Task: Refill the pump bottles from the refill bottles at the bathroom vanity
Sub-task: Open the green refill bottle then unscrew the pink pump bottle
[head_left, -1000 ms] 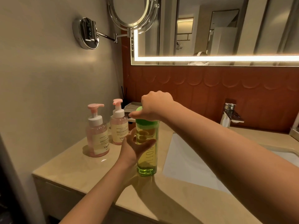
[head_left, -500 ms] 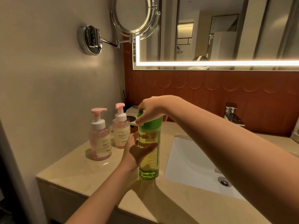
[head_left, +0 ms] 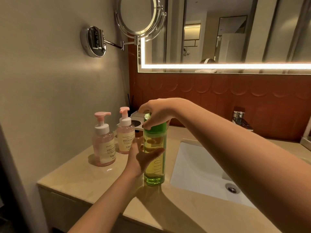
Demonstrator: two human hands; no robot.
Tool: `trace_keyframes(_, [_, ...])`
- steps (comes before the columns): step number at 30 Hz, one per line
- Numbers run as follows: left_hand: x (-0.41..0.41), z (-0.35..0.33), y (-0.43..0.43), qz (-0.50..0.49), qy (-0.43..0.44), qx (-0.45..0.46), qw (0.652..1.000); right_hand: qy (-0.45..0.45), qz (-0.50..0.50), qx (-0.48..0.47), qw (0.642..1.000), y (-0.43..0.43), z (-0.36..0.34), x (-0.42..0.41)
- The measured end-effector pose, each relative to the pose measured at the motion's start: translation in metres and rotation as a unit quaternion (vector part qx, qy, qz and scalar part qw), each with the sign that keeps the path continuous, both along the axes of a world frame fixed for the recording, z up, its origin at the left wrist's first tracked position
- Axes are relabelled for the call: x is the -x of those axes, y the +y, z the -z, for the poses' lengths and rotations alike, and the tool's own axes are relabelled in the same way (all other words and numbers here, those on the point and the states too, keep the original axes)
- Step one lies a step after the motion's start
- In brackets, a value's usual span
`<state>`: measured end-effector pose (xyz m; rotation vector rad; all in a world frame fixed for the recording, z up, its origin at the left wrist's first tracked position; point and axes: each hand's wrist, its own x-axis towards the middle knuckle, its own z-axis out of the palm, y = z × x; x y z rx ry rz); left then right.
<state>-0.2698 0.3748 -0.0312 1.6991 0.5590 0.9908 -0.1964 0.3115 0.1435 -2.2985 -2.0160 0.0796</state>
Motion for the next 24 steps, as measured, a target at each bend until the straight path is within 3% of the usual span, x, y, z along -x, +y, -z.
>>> trace_keyframes(2, [0.0, -0.001, 0.001, -0.006, 0.01, -0.013, 1.0, -0.025, 0.019, -0.004, 0.999, 0.003, 0.004, 0.002])
trace_keyframes(6, [-0.003, -0.001, 0.003, -0.025, 0.013, -0.01, 1.0, -0.201, 0.09, -0.075, 0.973, 0.01, 0.016, 0.005])
trace_keyframes(9, [-0.005, 0.0, 0.005, -0.029, 0.004, 0.017, 0.999, -0.158, 0.077, -0.081, 0.981, 0.01, 0.013, 0.002])
trace_keyframes(13, [-0.006, 0.001, 0.009, -0.014, 0.007, 0.026, 1.0, -0.035, 0.035, 0.001, 0.999, 0.003, 0.004, 0.001])
trace_keyframes(16, [-0.008, 0.001, 0.011, -0.017, 0.01, 0.017, 1.0, -0.101, 0.071, -0.002, 0.992, 0.006, 0.01, -0.001])
trace_keyframes(19, [-0.01, 0.004, 0.013, -0.011, -0.006, 0.038, 0.999, -0.175, 0.105, -0.062, 0.977, 0.011, 0.018, -0.004])
trace_keyframes(24, [-0.009, 0.003, 0.013, 0.001, 0.0, 0.024, 1.0, -0.036, 0.05, 0.009, 0.998, 0.005, 0.007, -0.001])
